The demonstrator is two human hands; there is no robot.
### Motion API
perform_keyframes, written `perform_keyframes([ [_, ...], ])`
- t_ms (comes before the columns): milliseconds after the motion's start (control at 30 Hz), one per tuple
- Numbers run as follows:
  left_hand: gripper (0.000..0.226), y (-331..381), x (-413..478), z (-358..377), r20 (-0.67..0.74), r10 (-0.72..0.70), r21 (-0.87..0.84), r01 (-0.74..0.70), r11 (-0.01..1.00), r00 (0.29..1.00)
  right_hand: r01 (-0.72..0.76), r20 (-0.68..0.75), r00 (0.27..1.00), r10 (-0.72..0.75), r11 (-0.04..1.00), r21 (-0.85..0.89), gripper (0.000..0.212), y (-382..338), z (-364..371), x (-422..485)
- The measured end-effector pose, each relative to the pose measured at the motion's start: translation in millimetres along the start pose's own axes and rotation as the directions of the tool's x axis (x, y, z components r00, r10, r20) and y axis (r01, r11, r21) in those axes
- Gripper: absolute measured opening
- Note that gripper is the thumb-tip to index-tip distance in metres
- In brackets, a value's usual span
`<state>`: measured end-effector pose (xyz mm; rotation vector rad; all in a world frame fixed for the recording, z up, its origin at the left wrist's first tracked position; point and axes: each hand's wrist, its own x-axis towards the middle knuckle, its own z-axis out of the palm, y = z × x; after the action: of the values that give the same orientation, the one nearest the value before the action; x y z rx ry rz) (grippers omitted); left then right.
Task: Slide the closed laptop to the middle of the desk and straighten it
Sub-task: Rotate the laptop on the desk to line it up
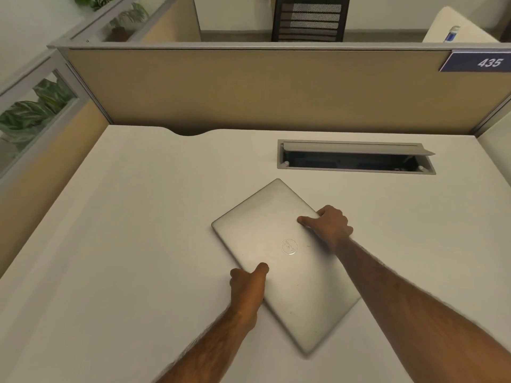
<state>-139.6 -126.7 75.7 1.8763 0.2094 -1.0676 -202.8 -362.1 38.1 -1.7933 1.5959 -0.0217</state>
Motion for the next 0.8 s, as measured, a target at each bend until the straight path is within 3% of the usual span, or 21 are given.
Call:
perform_keyframes([
  [267, 0.056, -5.1, -15.3, 18.8, 0.02, -0.042, -0.155, 0.045, 0.987, 0.999, 0.091, 0.05, 0.995, -0.088, 0.993, -0.074, 0.073, -21.0, -6.0, 14.1],
  [467, 0.049, -9.8, -14.5, 23.2, 0.002, -0.038, -0.162, 0.037, 0.986, 0.999, 0.088, 0.072, 0.994, -0.081, 0.992, -0.087, 0.072, -22.4, -7.5, 14.2],
  [667, 0.05, -18.5, -8.3, 11.5, 0.02, 0.002, -0.048, -0.001, 0.999, 1.0, 0.099, 0.049, 0.994, -0.103, 0.992, 0.072, 0.053, -10.8, -19.1, -5.6],
  [800, 0.046, -6.4, 5.0, -5.8, -0.132, 0.235, 0.2, -0.206, 0.958, 0.963, 0.069, -0.137, 0.989, -0.051, 0.989, 0.133, 0.045, 23.1, -33.1, -42.1],
])
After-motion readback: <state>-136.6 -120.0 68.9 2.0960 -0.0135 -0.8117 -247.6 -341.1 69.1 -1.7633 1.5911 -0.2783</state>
